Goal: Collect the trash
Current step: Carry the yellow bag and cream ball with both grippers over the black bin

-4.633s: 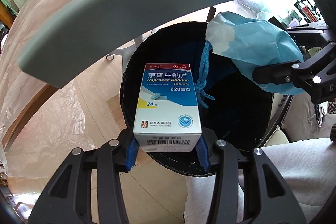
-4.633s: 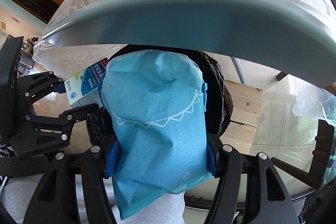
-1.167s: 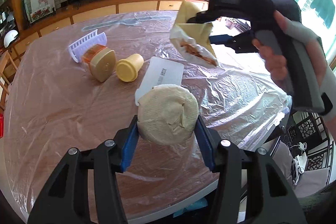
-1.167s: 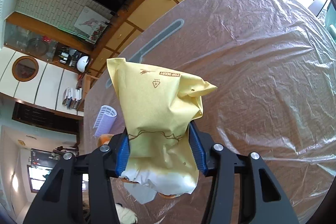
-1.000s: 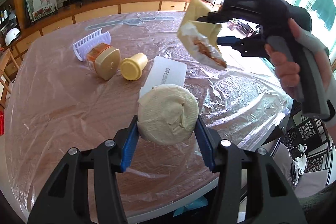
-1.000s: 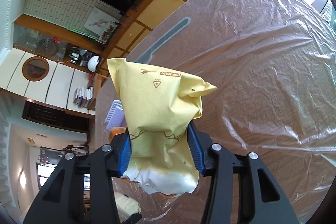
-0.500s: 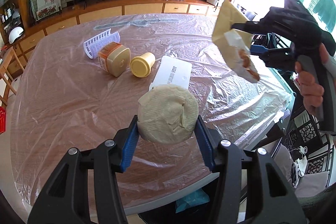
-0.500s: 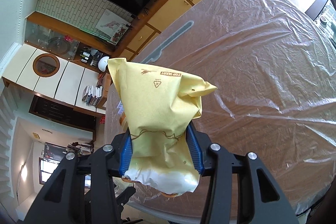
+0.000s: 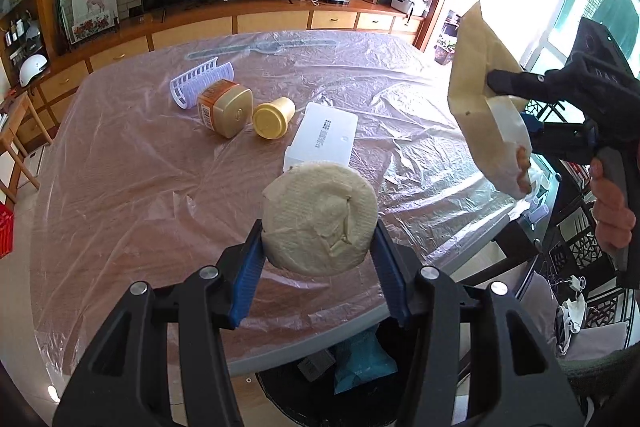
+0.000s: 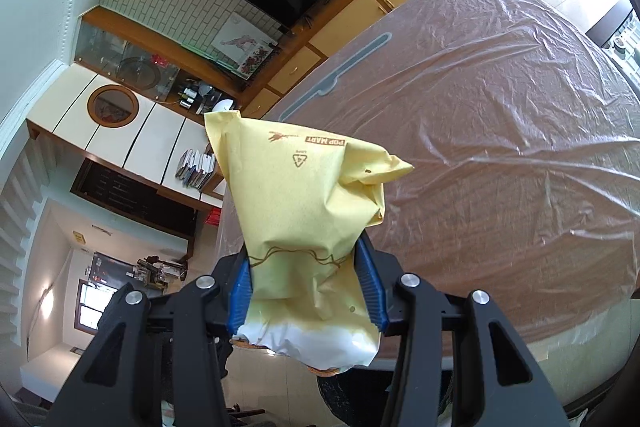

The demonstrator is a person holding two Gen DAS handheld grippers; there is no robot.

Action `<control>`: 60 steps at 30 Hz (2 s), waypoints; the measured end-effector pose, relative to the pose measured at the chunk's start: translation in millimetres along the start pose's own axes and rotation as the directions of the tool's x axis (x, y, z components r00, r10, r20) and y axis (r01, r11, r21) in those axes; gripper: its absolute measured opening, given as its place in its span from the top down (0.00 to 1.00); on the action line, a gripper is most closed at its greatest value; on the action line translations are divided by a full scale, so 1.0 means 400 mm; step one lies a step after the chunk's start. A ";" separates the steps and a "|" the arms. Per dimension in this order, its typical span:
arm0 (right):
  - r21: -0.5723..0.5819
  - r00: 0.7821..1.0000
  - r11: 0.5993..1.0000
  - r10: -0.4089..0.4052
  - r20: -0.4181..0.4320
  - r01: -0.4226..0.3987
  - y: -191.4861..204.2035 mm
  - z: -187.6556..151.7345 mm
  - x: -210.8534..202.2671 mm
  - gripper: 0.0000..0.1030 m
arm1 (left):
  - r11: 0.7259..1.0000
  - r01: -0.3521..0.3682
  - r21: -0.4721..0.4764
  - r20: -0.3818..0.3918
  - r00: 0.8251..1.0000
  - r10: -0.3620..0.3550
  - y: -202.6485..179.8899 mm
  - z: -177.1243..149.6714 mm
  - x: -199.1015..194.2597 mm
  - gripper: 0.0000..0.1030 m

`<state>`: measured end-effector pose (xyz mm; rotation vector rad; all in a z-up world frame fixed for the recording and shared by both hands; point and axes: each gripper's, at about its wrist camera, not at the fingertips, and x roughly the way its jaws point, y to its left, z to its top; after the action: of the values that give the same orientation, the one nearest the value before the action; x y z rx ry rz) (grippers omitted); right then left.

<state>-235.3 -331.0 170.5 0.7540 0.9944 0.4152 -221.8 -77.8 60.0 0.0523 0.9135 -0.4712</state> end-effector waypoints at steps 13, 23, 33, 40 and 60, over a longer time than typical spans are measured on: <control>-0.055 0.998 0.998 0.025 -0.065 -0.028 -0.003 -0.116 -0.068 0.56 | 1.000 0.002 0.009 -0.002 1.000 -0.002 -0.012 -0.050 -0.055 0.49; -0.050 0.995 0.998 0.026 -0.100 -0.031 0.006 -0.168 -0.082 0.56 | 1.000 -0.001 0.013 -0.003 1.000 0.001 -0.031 -0.091 -0.081 0.49; -0.053 0.988 0.998 0.026 -0.155 -0.035 -0.001 -0.230 -0.060 0.56 | 1.000 0.003 0.025 -0.021 1.000 -0.002 -0.067 -0.150 -0.101 0.49; -0.051 0.977 0.998 0.023 -0.212 -0.035 -0.012 -0.276 -0.043 0.56 | 1.000 0.002 0.031 -0.050 0.999 -0.001 -0.083 -0.193 -0.109 0.49; -0.063 0.946 0.998 -0.042 -0.322 0.023 -0.062 -0.348 0.013 0.56 | 0.997 -0.012 0.077 -0.150 0.988 0.023 -0.091 -0.272 -0.056 0.49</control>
<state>-353.9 -292.1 103.6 0.6269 1.2947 0.5486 -330.1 -75.8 15.8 0.1668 1.0429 -0.4905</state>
